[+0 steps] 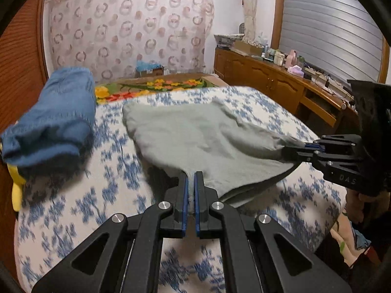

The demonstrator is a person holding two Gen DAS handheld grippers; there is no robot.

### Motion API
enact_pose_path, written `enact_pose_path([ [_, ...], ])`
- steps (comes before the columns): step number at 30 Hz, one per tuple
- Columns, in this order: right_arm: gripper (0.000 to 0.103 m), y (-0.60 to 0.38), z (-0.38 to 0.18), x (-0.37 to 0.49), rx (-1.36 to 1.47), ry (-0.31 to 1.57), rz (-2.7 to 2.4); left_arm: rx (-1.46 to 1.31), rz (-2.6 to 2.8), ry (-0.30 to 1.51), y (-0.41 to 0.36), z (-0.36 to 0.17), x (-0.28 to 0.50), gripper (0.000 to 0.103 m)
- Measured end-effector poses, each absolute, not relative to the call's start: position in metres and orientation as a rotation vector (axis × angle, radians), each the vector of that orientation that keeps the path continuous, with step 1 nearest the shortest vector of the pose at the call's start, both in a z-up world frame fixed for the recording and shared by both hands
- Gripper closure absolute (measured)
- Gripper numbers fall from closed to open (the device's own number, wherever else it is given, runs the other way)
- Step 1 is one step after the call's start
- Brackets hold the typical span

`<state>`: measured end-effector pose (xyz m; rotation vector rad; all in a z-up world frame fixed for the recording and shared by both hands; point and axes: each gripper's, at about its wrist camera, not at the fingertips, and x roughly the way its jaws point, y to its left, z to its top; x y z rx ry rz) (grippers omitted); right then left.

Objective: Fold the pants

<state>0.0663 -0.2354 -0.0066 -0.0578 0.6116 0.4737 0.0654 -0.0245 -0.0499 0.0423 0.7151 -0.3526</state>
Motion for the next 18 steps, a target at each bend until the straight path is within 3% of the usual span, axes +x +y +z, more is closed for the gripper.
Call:
enact_pose_path([
  [18,0.096,-0.247,-0.027,0.031,0.028,0.633,0.484,0.028,-0.37,0.767,-0.028,-0.072,0.022,0.098],
])
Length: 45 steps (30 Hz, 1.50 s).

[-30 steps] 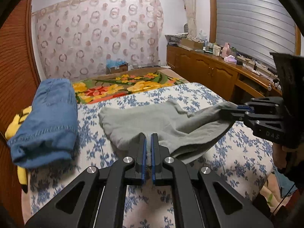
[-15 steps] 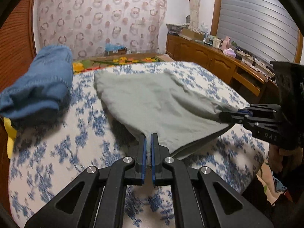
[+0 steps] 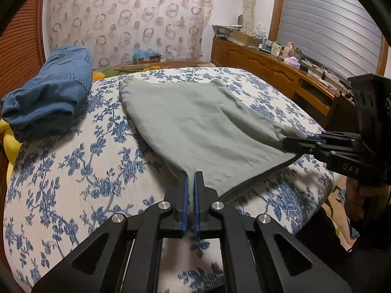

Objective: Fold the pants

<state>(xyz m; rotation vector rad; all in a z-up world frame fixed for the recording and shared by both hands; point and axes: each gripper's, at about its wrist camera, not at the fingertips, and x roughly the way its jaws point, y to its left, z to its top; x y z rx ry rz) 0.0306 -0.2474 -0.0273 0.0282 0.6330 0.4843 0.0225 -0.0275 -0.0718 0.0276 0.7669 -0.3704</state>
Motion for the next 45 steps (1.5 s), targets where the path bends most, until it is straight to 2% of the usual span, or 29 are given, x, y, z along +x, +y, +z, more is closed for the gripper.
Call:
enact_pose_path([
  [22,0.096,-0.244,-0.04,0.013,0.02,0.663,0.452,0.053,-0.349,0.815,-0.031,-0.085,0.016,0.097],
  [24,0.095,-0.243,-0.041,0.014,0.016,0.668,0.446,0.049,-0.342,0.823,-0.031,-0.086,0.017,0.094],
  [25,0.092,-0.243,-0.041,0.013,0.015,0.669,0.442,0.049,-0.338,0.827,-0.031,-0.087,0.018,0.093],
  [28,0.087,-0.243,-0.043,0.014,0.013,0.678,0.425,0.049,-0.323,0.833,-0.03,-0.09,0.019,0.085],
  [29,0.083,-0.243,-0.044,0.015,0.012,0.681,0.415,0.048,-0.318,0.835,-0.029,-0.091,0.02,0.08],
  [31,0.081,-0.244,-0.044,0.015,0.019,0.681,0.407,0.05,-0.3,0.835,-0.028,-0.092,0.021,0.071],
  [33,0.079,-0.244,-0.044,0.015,0.021,0.683,0.403,0.046,-0.288,0.834,-0.025,-0.093,0.022,0.058],
  [34,0.078,-0.244,-0.044,0.015,0.018,0.682,0.402,0.042,-0.279,0.833,-0.023,-0.094,0.024,0.056],
  [41,0.069,-0.238,-0.045,0.012,-0.023,0.657,0.372,0.041,-0.277,0.818,-0.021,-0.097,0.023,0.053],
  [45,0.068,-0.237,-0.048,0.009,-0.029,0.643,0.362,0.042,-0.274,0.804,-0.021,-0.098,0.022,0.052],
])
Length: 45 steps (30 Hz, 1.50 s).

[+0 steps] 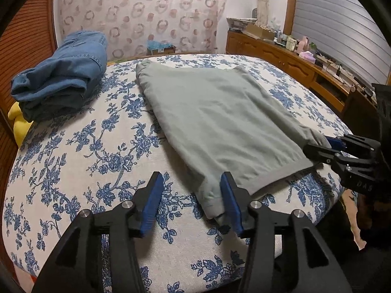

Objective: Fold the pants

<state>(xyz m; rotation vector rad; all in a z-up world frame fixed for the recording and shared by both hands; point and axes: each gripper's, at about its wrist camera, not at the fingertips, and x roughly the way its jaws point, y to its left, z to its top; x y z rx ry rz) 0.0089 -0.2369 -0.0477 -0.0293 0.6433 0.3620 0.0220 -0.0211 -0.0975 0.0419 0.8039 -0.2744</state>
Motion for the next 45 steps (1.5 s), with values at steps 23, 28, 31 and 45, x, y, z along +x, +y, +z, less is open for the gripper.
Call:
enact_pose_path([
  [23,0.067,-0.24,-0.045,0.01,-0.028,0.663,0.384,-0.018,-0.336,0.81,-0.014,-0.096,0.016,0.062],
  [28,0.081,-0.245,-0.047,0.01,0.019,0.661,0.422,-0.066,-0.38,0.823,-0.012,-0.096,0.014,0.063],
  [31,0.087,-0.243,-0.047,0.01,0.016,0.659,0.434,-0.064,-0.401,0.825,-0.016,-0.096,0.011,0.071],
  [45,0.094,-0.255,-0.035,-0.005,0.069,0.6,0.493,-0.075,-0.458,0.771,-0.016,-0.074,-0.003,0.095],
])
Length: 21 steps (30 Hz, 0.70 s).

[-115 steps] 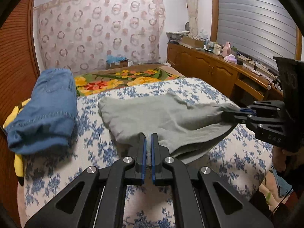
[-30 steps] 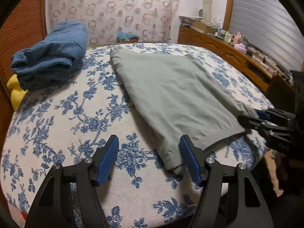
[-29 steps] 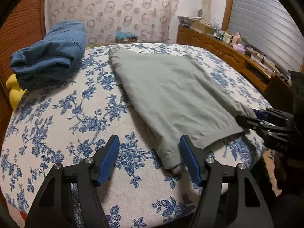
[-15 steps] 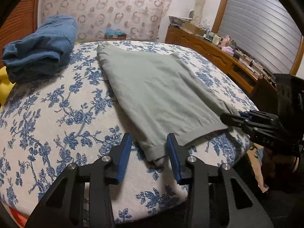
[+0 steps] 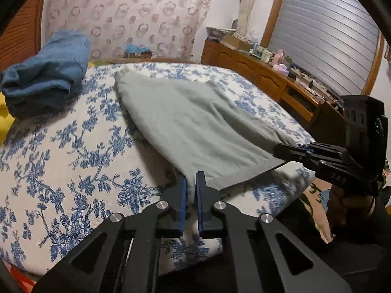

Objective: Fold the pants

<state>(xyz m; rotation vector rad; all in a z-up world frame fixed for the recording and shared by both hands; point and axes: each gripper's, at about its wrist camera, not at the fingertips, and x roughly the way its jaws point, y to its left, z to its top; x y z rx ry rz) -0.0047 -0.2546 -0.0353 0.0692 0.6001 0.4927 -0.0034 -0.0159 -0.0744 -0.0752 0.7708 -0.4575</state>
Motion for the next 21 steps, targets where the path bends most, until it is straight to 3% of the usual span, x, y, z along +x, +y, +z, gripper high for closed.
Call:
enact_pose_path([
  [11,0.094,-0.271,0.001,-0.032,0.101,0.534,0.535,-0.072,-0.511,0.65,-0.016,-0.023,-0.026,0.096],
  [21,0.094,-0.27,0.016,-0.015,0.1,0.46,0.528,-0.054,-0.487,0.617,-0.018,-0.012,0.001,0.096],
])
